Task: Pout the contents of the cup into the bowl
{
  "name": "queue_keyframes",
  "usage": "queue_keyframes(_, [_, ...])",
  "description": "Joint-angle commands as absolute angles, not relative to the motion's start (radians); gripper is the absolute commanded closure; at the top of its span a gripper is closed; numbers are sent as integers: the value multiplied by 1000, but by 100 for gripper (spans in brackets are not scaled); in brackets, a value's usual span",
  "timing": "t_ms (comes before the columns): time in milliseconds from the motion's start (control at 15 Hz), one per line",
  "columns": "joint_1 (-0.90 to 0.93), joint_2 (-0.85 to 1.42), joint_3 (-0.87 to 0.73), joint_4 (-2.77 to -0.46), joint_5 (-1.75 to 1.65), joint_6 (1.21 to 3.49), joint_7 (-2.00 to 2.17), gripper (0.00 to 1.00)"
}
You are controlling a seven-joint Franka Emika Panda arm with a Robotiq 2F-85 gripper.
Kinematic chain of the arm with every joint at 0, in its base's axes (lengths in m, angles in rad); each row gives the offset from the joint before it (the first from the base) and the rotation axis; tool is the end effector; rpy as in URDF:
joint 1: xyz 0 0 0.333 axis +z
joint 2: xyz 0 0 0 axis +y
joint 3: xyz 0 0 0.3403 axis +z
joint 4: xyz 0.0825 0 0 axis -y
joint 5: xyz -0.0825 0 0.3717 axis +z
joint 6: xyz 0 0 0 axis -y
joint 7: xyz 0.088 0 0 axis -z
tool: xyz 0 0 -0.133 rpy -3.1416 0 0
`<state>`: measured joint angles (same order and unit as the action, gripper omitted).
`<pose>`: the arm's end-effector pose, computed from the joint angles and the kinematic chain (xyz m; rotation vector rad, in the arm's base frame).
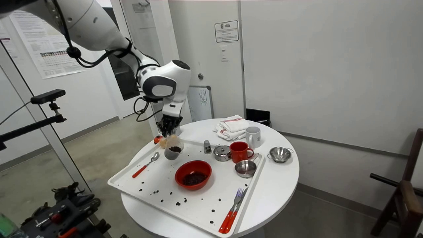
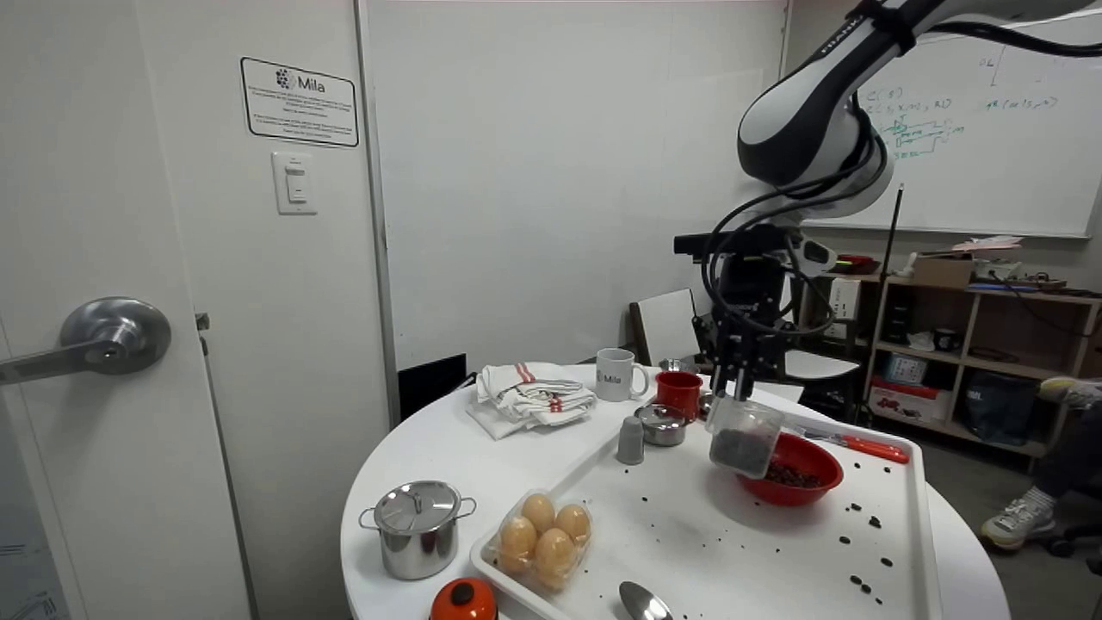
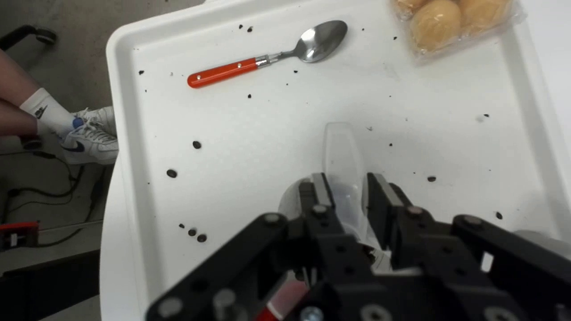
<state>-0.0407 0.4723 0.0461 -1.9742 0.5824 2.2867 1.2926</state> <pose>0.6008 0.0259 0.2258 -1.8622 2.1513 0.5538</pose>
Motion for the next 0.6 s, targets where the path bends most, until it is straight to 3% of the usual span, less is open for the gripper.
queue_keyframes(0, [-94,421,35,-1977,687,2222,1216,88])
queue_keyframes(533, [-168,327,-29,-2046,866,2030,947,88])
